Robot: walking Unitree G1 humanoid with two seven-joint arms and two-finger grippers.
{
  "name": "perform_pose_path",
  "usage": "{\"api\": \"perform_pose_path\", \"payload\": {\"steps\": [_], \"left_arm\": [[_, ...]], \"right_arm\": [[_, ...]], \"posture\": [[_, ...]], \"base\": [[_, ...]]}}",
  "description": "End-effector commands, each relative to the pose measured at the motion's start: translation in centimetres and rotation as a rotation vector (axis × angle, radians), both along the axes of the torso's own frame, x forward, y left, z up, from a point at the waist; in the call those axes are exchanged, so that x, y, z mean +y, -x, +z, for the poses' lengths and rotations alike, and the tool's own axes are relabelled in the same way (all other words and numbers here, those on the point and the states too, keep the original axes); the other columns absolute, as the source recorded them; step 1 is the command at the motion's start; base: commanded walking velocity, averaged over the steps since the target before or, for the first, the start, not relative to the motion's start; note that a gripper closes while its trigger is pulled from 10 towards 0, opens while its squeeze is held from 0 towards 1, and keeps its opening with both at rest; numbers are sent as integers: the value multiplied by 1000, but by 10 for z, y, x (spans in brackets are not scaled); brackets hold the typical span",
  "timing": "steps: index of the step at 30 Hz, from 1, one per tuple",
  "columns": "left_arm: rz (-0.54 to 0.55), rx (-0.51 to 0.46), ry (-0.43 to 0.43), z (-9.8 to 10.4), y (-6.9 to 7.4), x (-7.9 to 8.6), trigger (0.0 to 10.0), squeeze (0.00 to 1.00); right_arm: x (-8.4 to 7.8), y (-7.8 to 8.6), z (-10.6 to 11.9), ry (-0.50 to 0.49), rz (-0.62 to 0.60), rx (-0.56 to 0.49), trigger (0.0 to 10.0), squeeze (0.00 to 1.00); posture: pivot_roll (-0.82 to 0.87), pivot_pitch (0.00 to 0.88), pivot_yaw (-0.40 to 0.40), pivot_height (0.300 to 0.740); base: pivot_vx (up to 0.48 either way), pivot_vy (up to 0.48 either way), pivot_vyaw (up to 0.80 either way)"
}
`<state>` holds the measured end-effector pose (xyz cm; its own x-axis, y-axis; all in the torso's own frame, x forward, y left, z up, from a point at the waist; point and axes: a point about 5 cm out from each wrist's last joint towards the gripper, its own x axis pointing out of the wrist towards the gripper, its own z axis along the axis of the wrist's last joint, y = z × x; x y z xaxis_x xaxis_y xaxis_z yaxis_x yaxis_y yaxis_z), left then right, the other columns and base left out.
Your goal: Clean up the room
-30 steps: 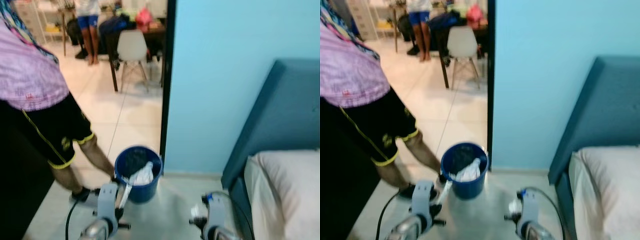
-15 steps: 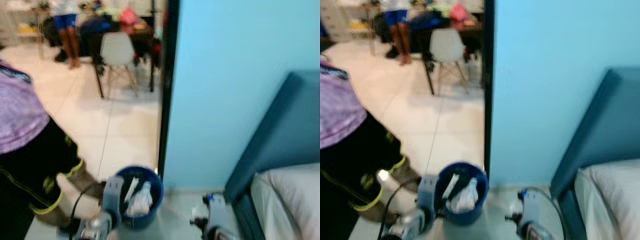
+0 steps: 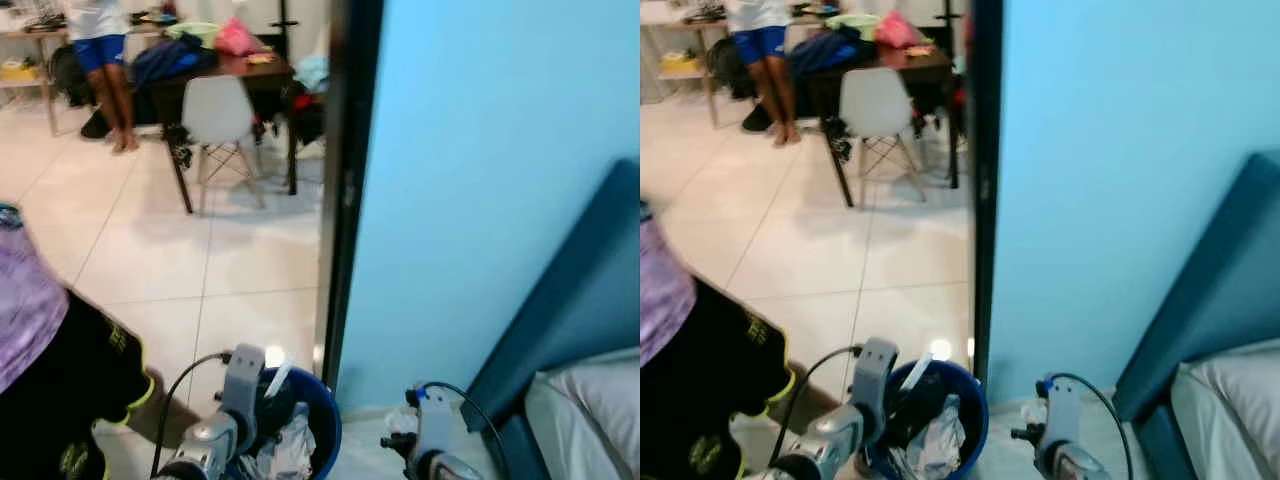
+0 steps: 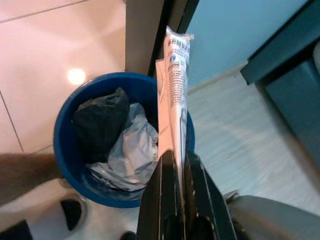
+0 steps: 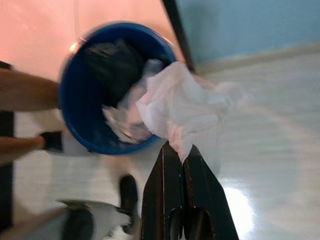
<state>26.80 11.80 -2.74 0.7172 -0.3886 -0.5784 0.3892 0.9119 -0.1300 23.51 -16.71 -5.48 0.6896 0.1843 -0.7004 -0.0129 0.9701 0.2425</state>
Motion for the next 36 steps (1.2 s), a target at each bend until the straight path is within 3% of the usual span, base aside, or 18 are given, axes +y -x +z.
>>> {"api": "perform_pose_path", "payload": {"steps": [1, 9, 14, 17, 19, 21, 25, 26, 27, 36], "left_arm": [[-69, 19, -24, -3, 4, -5, 10000, 0], [-117, 17, -83, -3, 4, -12, 10000, 0], [-145, -26, -115, 2, -2, -20, 10000, 0], [-139, -57, -170, 7, -8, -19, 10000, 0], [-104, -95, -292, 11, -16, -11, 10000, 0], [-84, -99, -354, 11, -18, -5, 10000, 0], [-87, -99, -390, 9, -17, -3, 10000, 0], [-78, -110, -425, 10, -18, 0, 10000, 337], [-64, -119, -441, 11, -19, 2, 10000, 1000], [-57, -105, -427, 8, -16, -1, 10000, 1000]], "right_arm": [[3, 8, -6, 4, 12, 34, 10000, 0], [3, 9, -7, 17, 11, 37, 10000, 0], [3, 11, -7, 18, 17, 37, 10000, 0], [2, 11, -7, 16, 0, 27, 10000, 0], [1, 14, -9, 11, -6, 30, 10000, 0], [1, 17, -10, 10, -5, 33, 10000, 0], [1, 18, -11, 10, -4, 34, 10000, 0], [1, 19, -11, 10, -4, 34, 10000, 0], [1, 20, -12, 12, -3, 35, 10000, 0], [1, 23, -13, 23, 13, 34, 10000, 0]], "posture": [[-133, 45, -13, 735], [-164, 57, -12, 735], [-183, 63, -9, 735], [-197, 71, -8, 735], [-217, 85, -5, 735], [-226, 91, -4, 735], [-233, 94, -4, 735], [-246, 100, -3, 735], [-255, 106, -4, 735], [-260, 116, -3, 735]], "base": [[0, 0, 0], [0, 0, 0], [0, 0, -756], [0, 0, -173], [0, 0, 0], [0, 0, 0], [0, 0, 0], [0, 0, 0], [0, 0, 0], [0, 0, 0]]}}
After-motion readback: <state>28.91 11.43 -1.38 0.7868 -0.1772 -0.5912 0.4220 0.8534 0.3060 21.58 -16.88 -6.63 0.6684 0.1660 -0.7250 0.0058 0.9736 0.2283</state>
